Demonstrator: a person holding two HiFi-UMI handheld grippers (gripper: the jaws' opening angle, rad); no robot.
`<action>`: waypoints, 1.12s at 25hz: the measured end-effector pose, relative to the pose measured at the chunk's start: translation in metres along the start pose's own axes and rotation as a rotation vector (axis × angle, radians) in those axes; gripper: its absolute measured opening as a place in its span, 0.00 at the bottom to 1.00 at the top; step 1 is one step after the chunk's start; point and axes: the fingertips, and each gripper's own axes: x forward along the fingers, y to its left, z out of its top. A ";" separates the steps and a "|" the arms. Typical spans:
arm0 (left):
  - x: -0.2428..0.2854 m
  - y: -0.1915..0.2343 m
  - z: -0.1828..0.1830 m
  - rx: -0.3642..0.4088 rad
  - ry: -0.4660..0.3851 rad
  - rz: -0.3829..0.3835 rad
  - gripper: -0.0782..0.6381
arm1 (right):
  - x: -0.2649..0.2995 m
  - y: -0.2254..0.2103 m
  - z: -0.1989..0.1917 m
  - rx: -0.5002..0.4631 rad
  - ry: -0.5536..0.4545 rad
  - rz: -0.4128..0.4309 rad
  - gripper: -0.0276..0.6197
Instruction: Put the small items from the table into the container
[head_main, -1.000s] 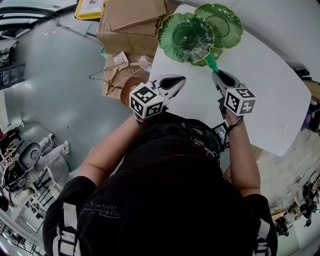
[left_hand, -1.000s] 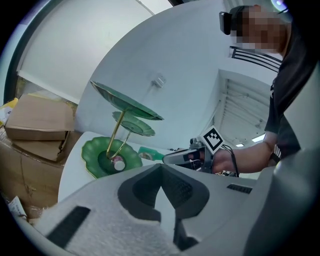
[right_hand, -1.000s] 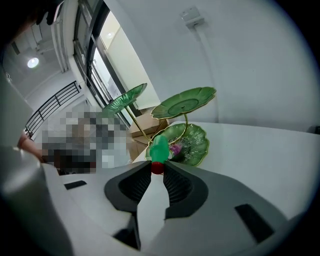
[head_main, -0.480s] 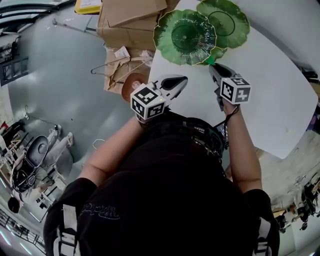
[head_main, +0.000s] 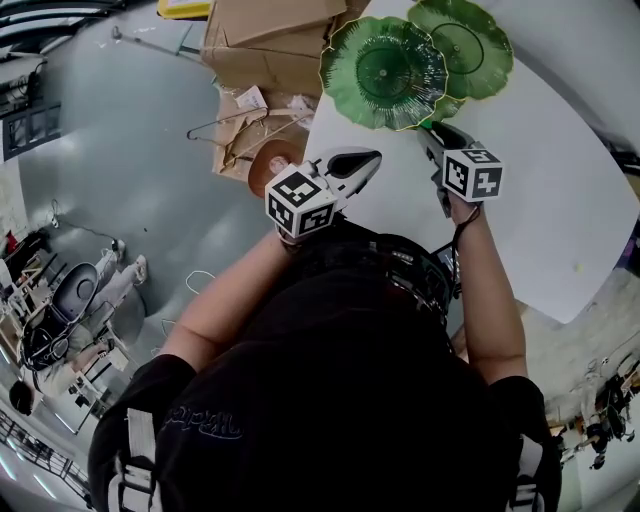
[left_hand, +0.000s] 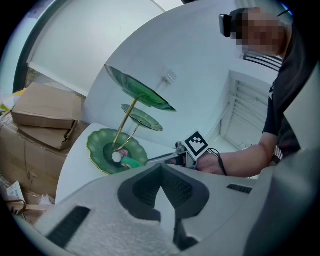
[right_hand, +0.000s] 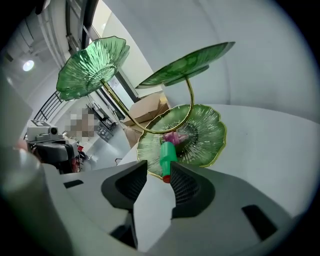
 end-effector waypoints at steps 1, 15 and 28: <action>-0.002 0.000 0.000 0.002 -0.002 0.002 0.11 | -0.001 0.000 0.001 -0.002 -0.003 -0.003 0.25; -0.051 -0.031 0.015 0.122 -0.074 -0.030 0.11 | -0.065 0.034 0.005 -0.105 -0.144 -0.081 0.11; -0.130 -0.084 0.039 0.230 -0.211 -0.070 0.11 | -0.144 0.151 0.010 -0.223 -0.386 -0.094 0.07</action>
